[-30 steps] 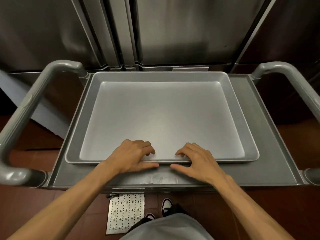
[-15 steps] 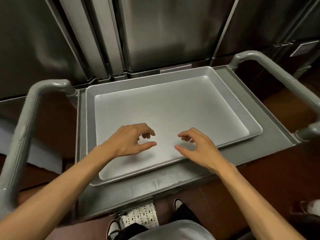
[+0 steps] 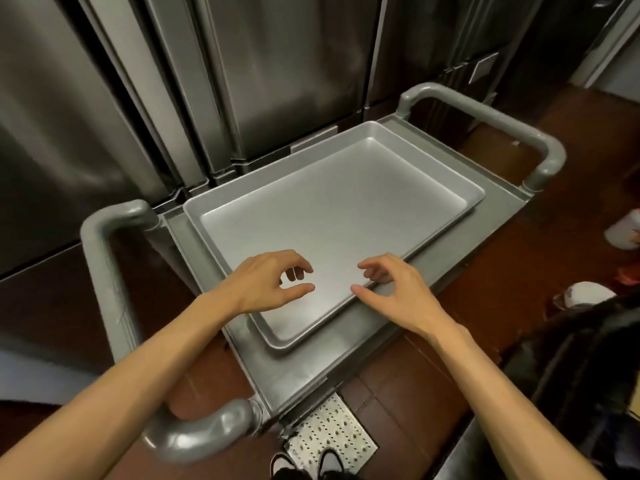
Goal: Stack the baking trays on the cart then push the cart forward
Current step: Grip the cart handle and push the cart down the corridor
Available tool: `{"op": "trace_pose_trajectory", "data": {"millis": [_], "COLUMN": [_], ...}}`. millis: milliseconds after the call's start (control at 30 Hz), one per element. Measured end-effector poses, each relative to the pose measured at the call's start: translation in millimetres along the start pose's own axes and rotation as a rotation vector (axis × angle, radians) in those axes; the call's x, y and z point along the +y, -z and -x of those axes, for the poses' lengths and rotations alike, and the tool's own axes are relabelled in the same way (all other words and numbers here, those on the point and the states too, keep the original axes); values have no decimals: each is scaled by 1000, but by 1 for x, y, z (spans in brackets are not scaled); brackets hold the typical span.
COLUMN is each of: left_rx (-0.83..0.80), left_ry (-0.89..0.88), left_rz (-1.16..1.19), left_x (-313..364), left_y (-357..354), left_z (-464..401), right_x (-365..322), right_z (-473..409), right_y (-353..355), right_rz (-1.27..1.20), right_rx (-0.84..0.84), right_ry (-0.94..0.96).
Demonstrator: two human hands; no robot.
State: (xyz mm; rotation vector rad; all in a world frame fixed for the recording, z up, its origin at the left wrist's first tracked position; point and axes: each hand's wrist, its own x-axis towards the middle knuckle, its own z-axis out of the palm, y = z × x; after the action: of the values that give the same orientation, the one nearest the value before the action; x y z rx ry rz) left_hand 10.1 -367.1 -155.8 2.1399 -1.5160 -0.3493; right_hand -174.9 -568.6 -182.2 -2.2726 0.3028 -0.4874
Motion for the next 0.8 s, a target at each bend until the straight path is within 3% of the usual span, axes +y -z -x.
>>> {"op": "trace_pose_trajectory", "data": {"millis": [400, 667, 800], "left_rx": [-51, -172, -239], "left_ry": [-140, -374, -404], "left_rz": [40, 174, 200], "left_x": [-41, -131, -168], "left_y": [49, 112, 136], "left_z": [31, 42, 56], "right_x": [-77, -151, -203], "right_z": [15, 9, 17], "right_y": [-47, -135, -175], "right_rz": [40, 137, 147], "right_rx": [110, 293, 316], "right_ry": [-76, -274, -357]}}
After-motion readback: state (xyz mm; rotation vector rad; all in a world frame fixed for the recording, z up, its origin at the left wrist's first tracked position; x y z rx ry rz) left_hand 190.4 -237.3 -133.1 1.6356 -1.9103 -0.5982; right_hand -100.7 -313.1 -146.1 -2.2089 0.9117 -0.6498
